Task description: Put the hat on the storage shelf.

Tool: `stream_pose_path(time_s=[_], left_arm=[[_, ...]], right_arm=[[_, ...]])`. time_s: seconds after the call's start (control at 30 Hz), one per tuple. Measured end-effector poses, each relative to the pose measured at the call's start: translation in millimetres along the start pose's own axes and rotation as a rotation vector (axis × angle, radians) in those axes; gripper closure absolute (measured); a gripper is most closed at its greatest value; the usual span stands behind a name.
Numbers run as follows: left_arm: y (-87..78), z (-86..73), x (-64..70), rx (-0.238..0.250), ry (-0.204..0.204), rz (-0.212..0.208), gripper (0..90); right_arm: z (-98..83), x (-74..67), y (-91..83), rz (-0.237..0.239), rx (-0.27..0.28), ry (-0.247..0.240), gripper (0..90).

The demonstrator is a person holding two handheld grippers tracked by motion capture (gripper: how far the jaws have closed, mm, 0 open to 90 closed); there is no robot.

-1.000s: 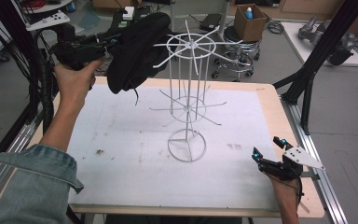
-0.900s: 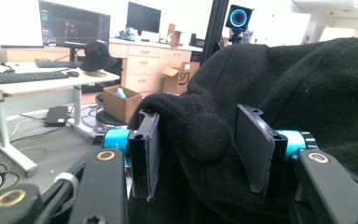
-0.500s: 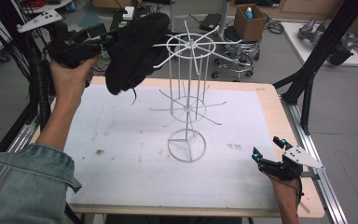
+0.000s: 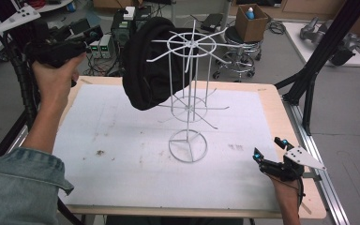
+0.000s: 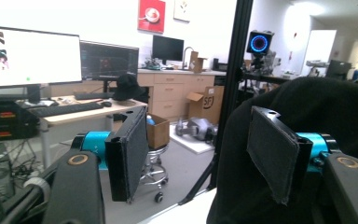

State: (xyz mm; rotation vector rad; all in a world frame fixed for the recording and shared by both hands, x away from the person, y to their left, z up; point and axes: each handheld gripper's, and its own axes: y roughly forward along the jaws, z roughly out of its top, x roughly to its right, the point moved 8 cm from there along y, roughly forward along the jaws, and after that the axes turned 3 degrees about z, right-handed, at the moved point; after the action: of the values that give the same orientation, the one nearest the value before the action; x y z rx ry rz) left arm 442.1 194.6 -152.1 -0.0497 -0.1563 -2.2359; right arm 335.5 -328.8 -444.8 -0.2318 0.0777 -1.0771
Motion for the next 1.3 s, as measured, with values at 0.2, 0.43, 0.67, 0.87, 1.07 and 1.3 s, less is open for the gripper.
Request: stream_pose_path(time_s=[0.2, 0.43, 0.67, 0.87, 1.07, 1.3], left_arm=[[-9.9, -5.3, -7.0, -0.013, 0.026, 0.035, 37.4], [-20.0, -13.0, -11.3, -0.029, 0.045, 0.064, 35.6], [-30.7, -28.2, -11.7, -0.064, 0.081, 0.090, 31.4], [-43.6, -45.0, -15.9, -0.095, 0.098, 0.135, 28.3], [-56.6, -64.0, -21.0, -0.112, 0.095, 0.175, 23.2], [-70.1, -88.1, -26.2, -0.122, 0.080, 0.212, 19.3]], right_arm=[[-0.1, 0.4, 0.0, -0.001, -0.001, -0.001, 11.0], [0.6, 0.1, 1.1, -0.001, 0.003, 0.000, 11.0], [2.1, -0.5, 6.4, 0.004, 0.006, 0.002, 11.0], [3.0, -2.4, 11.0, 0.012, 0.004, 0.000, 11.0], [4.9, -4.2, 16.6, 0.020, 0.007, 0.002, 11.0], [6.6, -7.6, 24.8, 0.024, 0.002, 0.003, 11.0]])
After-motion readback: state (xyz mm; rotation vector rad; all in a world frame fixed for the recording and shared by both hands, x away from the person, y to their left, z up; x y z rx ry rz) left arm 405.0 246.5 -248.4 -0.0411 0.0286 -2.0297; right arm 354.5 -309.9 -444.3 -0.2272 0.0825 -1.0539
